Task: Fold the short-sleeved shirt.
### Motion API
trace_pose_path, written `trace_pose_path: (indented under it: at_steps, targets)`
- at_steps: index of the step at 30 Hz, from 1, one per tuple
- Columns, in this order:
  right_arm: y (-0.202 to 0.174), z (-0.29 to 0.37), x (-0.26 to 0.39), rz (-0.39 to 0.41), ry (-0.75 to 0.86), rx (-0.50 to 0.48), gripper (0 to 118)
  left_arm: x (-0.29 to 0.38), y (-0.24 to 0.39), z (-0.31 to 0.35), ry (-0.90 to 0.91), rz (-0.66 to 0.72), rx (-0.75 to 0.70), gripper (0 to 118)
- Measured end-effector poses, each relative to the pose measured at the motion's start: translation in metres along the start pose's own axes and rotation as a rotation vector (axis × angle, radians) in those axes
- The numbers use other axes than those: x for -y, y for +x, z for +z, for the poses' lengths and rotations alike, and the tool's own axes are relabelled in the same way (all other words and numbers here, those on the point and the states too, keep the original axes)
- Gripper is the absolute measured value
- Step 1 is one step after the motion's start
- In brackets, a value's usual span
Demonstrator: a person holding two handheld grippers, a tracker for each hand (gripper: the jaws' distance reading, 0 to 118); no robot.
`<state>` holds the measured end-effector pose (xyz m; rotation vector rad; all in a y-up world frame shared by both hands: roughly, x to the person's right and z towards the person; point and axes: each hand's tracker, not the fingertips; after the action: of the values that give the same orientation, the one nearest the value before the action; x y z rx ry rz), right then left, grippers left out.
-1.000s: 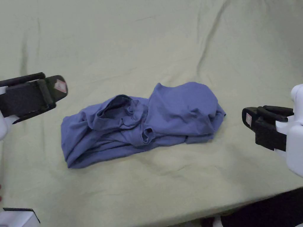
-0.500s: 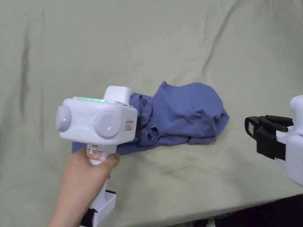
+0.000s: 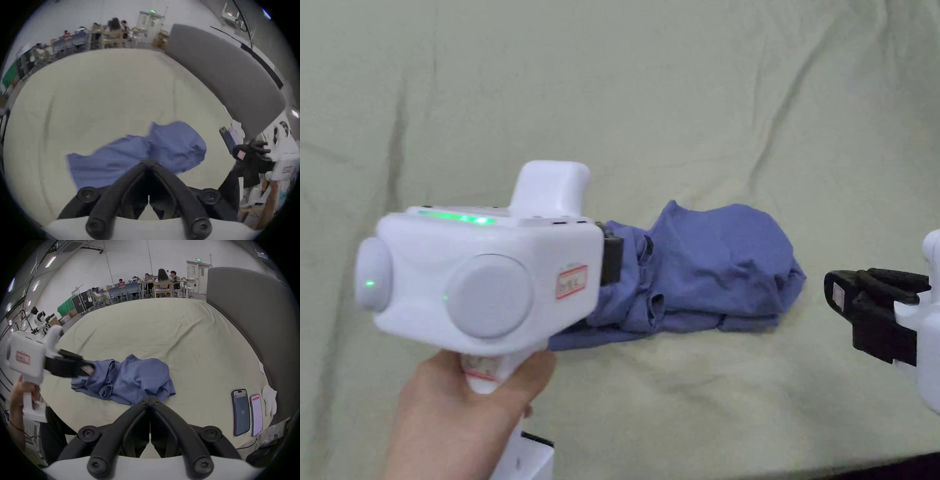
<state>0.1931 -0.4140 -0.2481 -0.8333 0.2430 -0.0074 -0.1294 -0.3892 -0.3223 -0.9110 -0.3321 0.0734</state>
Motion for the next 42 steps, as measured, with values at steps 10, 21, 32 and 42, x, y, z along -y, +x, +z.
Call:
trace_pose_path:
  at_steps: [10,21,32,42]
  targets:
    - [-0.014,-0.009,0.002,0.028,-0.026,-0.025,3,0.035,-0.150,-0.065,-0.142,0.317,-0.046,102]
    - [-0.019,-0.018,0.000,0.063,-0.069,-0.007,3,0.047,-0.160,-0.059,-0.102,0.348,0.058,14]
    - [-0.026,-0.029,-0.009,0.048,-0.031,-0.069,3,0.039,-0.210,0.053,-0.104,0.274,-0.392,14]
    - [-0.019,-0.031,-0.010,0.033,-0.007,-0.107,3,0.010,-0.098,0.003,-0.094,0.279,-0.175,14]
